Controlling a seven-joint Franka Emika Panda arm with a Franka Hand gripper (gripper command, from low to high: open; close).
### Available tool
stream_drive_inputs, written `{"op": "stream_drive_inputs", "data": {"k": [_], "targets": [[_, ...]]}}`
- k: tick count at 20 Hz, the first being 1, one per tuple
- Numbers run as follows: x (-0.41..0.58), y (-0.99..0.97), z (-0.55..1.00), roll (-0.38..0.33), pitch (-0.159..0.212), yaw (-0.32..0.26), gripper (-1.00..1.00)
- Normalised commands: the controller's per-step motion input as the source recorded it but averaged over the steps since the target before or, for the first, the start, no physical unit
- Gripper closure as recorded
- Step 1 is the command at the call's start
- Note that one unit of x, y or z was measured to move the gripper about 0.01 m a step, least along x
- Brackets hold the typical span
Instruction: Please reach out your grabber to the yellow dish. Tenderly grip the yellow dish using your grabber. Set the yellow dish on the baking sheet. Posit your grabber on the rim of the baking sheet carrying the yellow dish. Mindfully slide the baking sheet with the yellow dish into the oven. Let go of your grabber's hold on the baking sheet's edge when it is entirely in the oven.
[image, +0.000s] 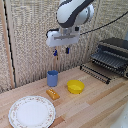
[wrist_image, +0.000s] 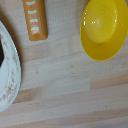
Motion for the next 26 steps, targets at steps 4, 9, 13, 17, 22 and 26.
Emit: {"op": "stream_drive_inputs", "data": {"k": [4, 9, 13, 17, 22, 26], "targets": [[-0.485, -0.53, -0.21, 0.023, 0.009, -0.106, -1.00], [-0.506, -0.54, -0.16, 0.039, 0.029, -0.117, -1.00], [-0.359, -0.44, -0.22, 0.009, 0.017, -0.082, -1.00], [-0.285, -0.47, -0.29, 0.020, 0.012, -0.055, -1.00], [-0.102, -0.54, -0.40, 0.025, 0.003, -0.009, -1.00], [-0.046, -0.42, -0.47, 0.000, 0.023, -0.003, -1.00]]}}
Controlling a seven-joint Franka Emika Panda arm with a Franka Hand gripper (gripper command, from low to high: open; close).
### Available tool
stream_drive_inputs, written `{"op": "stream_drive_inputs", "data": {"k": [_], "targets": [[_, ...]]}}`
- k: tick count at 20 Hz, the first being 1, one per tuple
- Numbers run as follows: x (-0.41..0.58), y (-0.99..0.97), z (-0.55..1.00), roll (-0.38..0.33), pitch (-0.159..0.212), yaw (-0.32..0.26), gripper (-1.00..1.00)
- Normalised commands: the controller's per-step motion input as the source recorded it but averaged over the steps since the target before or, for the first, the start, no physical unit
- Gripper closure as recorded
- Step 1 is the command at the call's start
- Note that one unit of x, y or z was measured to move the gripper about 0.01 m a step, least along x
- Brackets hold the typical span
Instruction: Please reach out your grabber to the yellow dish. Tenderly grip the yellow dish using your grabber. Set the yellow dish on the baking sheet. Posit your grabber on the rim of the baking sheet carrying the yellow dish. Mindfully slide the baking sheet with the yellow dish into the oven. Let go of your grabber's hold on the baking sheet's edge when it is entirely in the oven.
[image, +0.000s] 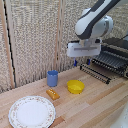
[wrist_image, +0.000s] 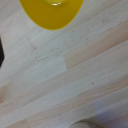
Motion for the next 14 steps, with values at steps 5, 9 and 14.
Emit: {"op": "stream_drive_inputs", "data": {"k": [5, 9, 14], "targets": [[0.050, -0.25, -0.42, 0.000, 0.017, 0.012, -1.00], [0.048, -0.24, -0.42, 0.000, 0.020, 0.022, -1.00], [0.055, -0.29, -0.43, 0.000, 0.000, 0.028, -1.00]]}}
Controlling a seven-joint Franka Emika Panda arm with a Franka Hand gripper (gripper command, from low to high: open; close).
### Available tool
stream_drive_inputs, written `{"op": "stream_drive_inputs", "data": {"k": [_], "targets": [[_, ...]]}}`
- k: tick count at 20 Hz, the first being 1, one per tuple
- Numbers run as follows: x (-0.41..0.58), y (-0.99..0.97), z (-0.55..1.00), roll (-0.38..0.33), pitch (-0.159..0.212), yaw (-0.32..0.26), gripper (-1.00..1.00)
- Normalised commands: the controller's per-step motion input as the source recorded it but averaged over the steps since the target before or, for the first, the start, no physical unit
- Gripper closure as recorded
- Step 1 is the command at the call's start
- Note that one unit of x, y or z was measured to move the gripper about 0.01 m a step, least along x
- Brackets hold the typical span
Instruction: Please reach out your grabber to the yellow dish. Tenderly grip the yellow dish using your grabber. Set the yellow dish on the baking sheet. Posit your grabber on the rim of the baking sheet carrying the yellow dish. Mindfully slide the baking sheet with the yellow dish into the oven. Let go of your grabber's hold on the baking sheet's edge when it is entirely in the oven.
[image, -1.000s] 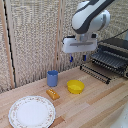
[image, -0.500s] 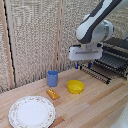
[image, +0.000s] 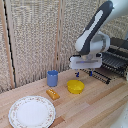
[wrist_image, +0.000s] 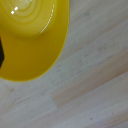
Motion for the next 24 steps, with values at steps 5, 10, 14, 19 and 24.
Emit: {"op": "stream_drive_inputs", "data": {"k": [5, 10, 14, 19, 24], "targets": [[0.007, -0.33, -0.44, 0.000, 0.010, 0.011, -1.00], [0.002, -0.02, -0.19, -0.004, 0.000, 0.011, 1.00], [0.000, 0.05, -0.02, -0.009, 0.000, 0.000, 1.00], [0.000, 0.31, -0.08, -0.075, -0.002, -0.017, 1.00], [0.186, 0.44, -0.30, -0.143, -0.028, -0.002, 1.00]]}}
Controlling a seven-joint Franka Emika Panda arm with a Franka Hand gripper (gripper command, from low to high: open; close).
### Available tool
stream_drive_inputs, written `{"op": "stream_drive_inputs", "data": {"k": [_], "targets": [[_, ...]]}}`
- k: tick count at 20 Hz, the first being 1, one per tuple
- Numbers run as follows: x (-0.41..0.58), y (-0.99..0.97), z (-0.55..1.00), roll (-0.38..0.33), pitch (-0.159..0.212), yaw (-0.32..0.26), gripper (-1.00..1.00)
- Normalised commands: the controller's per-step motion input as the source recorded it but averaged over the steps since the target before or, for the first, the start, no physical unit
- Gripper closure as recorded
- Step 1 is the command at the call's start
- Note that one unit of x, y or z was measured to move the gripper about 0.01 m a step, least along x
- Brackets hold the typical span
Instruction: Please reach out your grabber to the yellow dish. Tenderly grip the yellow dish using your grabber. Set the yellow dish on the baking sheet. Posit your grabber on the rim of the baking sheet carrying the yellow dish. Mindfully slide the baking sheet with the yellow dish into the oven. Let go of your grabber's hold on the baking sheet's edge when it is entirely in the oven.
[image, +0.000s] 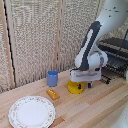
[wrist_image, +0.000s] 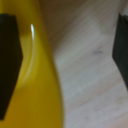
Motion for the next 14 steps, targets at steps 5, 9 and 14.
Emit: {"op": "stream_drive_inputs", "data": {"k": [5, 9, 14], "targets": [[0.468, 0.29, -0.13, -0.069, -0.010, -0.014, 1.00], [0.516, 0.06, 0.22, 0.000, -0.026, -0.188, 1.00], [0.217, 0.02, 0.64, -0.044, 0.000, -0.282, 1.00]]}}
